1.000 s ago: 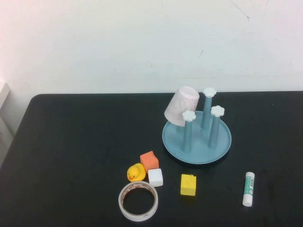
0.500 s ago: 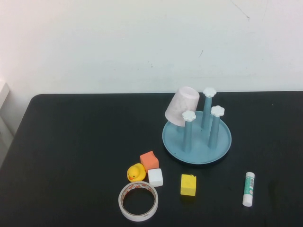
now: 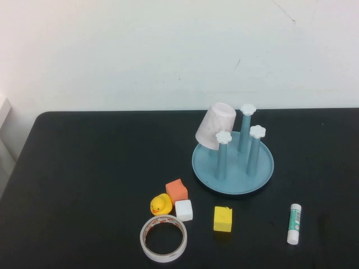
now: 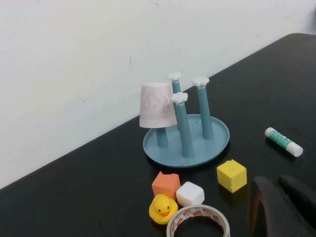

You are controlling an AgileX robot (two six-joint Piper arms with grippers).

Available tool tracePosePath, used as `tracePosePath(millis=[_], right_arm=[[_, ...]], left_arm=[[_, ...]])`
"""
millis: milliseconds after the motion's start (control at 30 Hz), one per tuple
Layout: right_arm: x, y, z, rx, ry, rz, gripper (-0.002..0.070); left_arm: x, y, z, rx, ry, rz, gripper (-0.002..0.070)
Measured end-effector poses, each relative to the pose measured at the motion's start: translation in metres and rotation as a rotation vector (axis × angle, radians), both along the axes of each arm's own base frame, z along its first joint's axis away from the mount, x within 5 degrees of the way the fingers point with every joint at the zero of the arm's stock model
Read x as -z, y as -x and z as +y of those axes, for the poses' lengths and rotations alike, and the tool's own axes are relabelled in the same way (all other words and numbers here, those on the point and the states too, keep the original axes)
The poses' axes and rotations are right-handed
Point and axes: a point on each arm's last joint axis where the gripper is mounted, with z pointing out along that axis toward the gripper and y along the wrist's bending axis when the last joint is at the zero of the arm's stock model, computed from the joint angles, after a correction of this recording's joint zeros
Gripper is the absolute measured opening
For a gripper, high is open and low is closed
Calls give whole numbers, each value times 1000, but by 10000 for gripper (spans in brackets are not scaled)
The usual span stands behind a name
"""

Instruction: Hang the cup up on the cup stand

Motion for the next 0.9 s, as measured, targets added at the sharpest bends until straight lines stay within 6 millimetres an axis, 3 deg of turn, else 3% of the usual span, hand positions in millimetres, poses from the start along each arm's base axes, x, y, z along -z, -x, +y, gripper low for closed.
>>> tracePosePath(millis=[200, 400, 567, 667, 900], right_arm=[[43, 6, -13, 120, -41, 84, 2], [78, 21, -30, 329, -74, 309, 1], [99, 29, -38, 444, -88, 316, 1], [127, 31, -39, 463, -148, 352, 1], [134, 33, -39, 478, -216, 382, 1]], left_arm=[[0, 0, 0, 0, 0, 0, -1], [0, 0, 0, 0, 0, 0, -1], [0, 0, 0, 0, -1, 1, -1], [0, 0, 0, 0, -2, 0, -1], [0, 0, 0, 0, -3, 1, -1]])
